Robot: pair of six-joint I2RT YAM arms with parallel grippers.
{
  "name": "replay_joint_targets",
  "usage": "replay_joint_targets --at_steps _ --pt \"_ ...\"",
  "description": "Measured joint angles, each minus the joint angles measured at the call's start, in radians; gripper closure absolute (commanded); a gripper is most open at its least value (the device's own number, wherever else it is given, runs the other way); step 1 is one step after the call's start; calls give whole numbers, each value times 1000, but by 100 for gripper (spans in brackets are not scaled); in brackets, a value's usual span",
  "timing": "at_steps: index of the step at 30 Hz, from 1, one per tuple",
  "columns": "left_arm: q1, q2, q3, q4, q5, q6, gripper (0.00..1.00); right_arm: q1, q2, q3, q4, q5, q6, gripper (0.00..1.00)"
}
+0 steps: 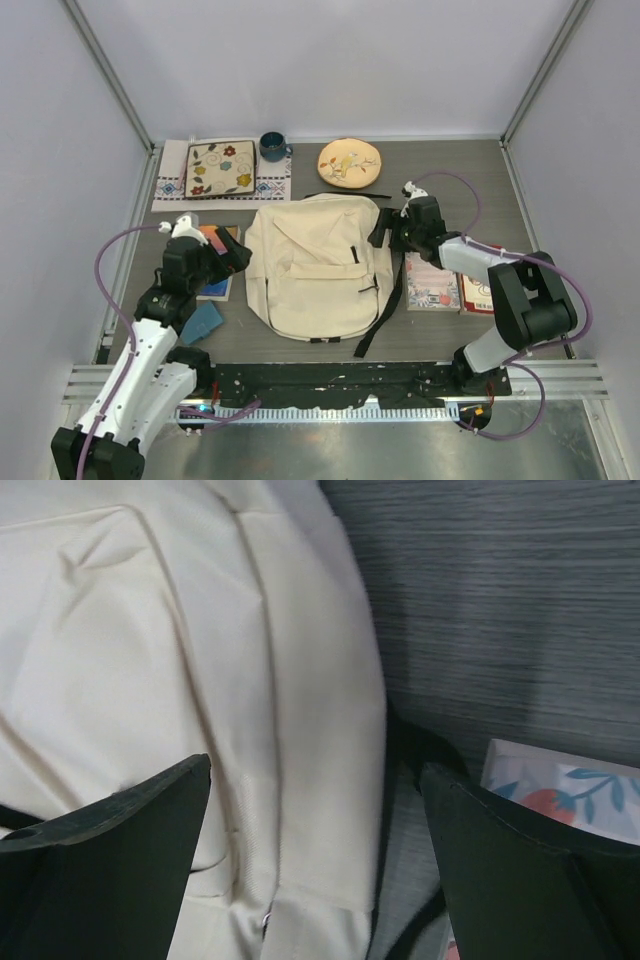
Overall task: Pack the student bag
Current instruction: Unzip the student bag at the center of the board.
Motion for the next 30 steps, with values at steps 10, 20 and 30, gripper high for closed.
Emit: replay_joint_targets --at_steps 10,20,30 --pt "-12 32 24 -31 12 28 0 3 120 40 37 44 -30 28" --pt "-164 118 74 -21 12 32 0 0 155 23 135 -45 42 99" --pt "-490 353 190 56 -108 3 0 0 -74 -176 251 17 181 99"
